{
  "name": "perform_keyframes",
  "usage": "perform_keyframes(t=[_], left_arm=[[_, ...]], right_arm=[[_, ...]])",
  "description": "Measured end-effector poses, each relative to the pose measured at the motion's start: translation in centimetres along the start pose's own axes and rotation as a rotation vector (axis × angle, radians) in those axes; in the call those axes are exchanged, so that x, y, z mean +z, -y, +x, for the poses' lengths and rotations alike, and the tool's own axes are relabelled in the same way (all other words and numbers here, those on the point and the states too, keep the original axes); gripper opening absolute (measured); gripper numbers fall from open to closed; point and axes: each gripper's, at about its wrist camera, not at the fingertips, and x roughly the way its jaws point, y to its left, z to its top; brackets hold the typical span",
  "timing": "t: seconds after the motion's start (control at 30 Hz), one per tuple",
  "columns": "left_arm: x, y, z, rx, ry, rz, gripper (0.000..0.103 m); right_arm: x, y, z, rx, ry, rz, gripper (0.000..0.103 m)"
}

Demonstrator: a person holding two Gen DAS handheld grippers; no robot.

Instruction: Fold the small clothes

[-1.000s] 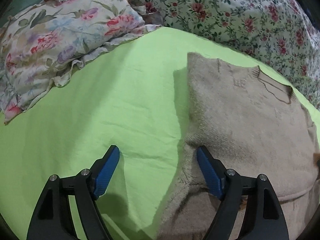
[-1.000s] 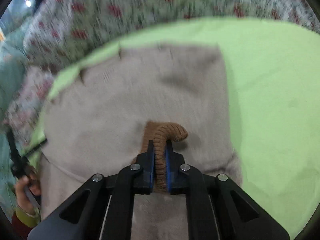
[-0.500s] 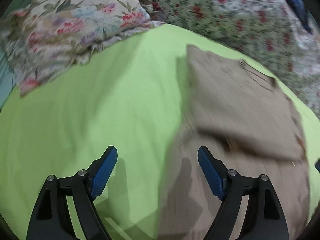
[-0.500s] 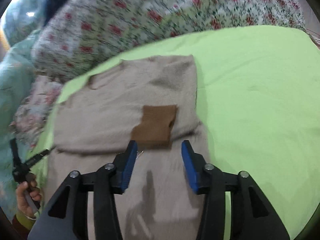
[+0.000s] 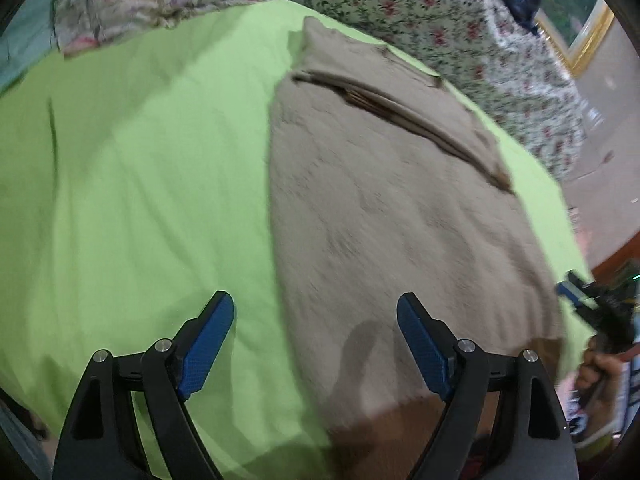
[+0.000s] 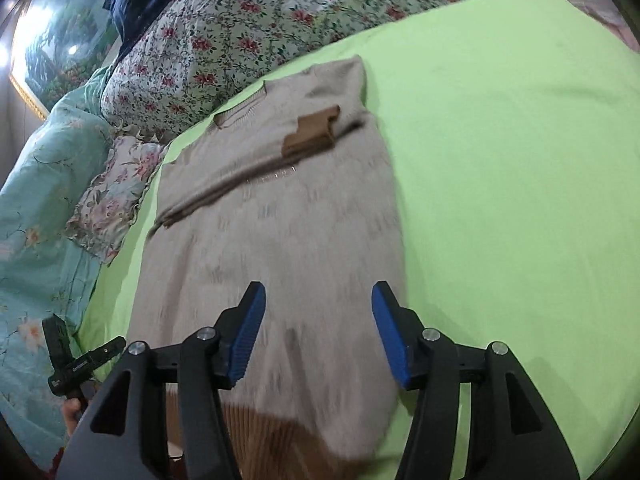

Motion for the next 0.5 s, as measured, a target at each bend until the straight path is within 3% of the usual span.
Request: perform_keyframes(t=[0.23, 0.5], left_arm=[[-3.9, 1.6, -0.5, -0.151, -0.019, 0.006, 0.084], [-5.4, 1.9, -1.0, -0.228, -0.043, 0.064, 0.083]], right_arm=[[-3.2, 2.3, -2.9, 0.044, -0.034, 0.024, 0.060], [-7.4, 2.4, -3.3, 0.185, -0.141, -0.026, 0.060]])
